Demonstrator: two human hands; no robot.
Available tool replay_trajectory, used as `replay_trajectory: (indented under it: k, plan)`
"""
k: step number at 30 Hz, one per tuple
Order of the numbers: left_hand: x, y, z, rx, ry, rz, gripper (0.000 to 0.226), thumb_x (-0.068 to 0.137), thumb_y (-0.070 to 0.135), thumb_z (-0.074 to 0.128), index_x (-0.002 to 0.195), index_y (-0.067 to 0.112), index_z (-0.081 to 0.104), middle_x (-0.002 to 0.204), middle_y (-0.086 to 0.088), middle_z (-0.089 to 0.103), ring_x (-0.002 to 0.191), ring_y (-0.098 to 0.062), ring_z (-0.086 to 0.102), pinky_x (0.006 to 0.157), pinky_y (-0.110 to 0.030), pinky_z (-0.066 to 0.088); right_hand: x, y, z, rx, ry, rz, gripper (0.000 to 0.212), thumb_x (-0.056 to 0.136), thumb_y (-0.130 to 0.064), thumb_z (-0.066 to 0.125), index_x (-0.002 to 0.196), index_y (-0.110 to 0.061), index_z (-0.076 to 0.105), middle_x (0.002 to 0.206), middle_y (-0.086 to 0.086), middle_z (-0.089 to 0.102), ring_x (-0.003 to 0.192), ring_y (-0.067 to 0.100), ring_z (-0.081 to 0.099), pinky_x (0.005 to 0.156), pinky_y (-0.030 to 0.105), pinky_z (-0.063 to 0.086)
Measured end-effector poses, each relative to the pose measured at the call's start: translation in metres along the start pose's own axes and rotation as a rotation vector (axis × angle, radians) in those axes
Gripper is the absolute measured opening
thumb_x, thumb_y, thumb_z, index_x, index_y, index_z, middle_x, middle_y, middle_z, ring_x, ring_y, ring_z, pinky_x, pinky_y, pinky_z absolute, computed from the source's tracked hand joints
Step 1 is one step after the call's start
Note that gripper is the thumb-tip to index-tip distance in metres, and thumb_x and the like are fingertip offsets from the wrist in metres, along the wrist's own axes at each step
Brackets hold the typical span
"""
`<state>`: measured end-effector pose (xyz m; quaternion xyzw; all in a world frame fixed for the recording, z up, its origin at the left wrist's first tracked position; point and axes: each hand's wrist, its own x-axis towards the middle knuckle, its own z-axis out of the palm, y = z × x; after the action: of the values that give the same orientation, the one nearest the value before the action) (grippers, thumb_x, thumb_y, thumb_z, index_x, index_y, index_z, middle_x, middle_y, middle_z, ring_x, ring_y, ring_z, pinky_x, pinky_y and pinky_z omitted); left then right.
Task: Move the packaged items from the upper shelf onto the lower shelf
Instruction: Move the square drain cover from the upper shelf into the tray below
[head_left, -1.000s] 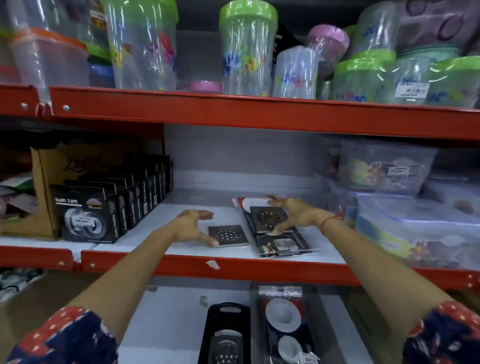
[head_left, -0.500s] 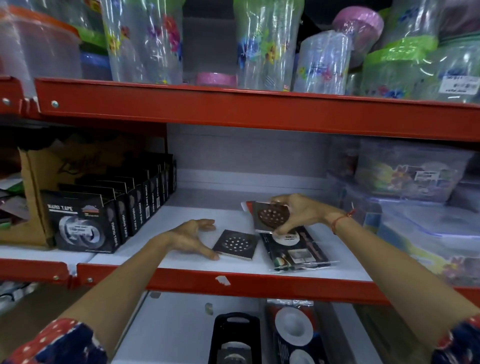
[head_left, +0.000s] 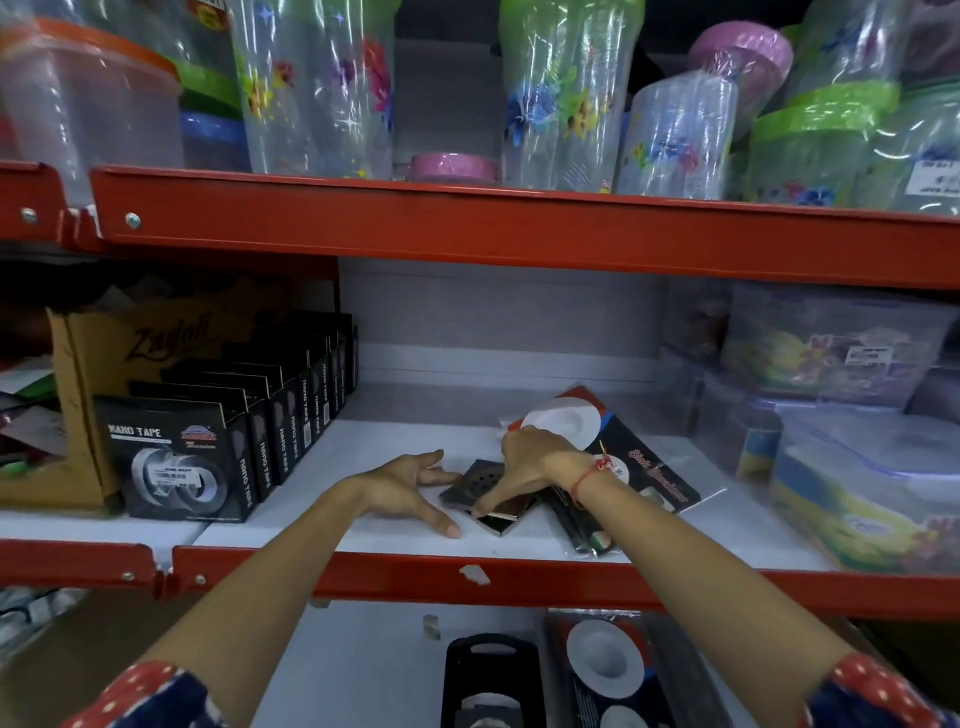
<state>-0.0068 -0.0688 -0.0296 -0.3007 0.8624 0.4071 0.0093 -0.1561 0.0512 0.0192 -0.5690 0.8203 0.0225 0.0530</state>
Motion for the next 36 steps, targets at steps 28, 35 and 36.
replay_trajectory:
  k: [28, 35, 36]
  plan:
    - [-0.041, 0.047, 0.009, -0.072, 0.295, 0.128, 0.06, 0.095, 0.042, 0.046, 0.144, 0.009, 0.036, 0.15, -0.009, 0.039, 0.137, -0.024, 0.037, 0.112, -0.033, 0.027, -0.042, 0.037, -0.001, 0.47, 0.237, 0.031, 0.077, 0.078, -0.06, 0.062, 0.14, -0.019, 0.042, 0.139, 0.005, 0.052, 0.129, 0.025, 0.047, 0.104, 0.029, 0.037]
    - [0.018, 0.104, 0.073, -0.093, 0.232, 0.118, 0.049, 0.1, 0.039, 0.031, 0.132, 0.005, 0.048, 0.142, -0.016, 0.048, 0.126, -0.03, 0.047, 0.107, -0.037, 0.036, -0.041, 0.14, 0.03, 0.367, 0.264, 0.289, 0.061, 0.091, -0.054, 0.044, 0.144, -0.028, 0.032, 0.153, 0.013, 0.032, 0.14, 0.035, 0.027, 0.114, 0.043, 0.026]
    - [0.026, 0.109, 0.083, -0.115, 0.213, 0.093, 0.049, 0.1, 0.038, 0.031, 0.132, 0.005, 0.047, 0.14, -0.017, 0.05, 0.124, -0.03, 0.048, 0.105, -0.037, 0.037, -0.039, 0.147, 0.038, 0.377, 0.239, 0.303, 0.061, 0.09, -0.057, 0.041, 0.143, -0.03, 0.033, 0.15, 0.014, 0.036, 0.138, 0.036, 0.029, 0.114, 0.044, 0.027]
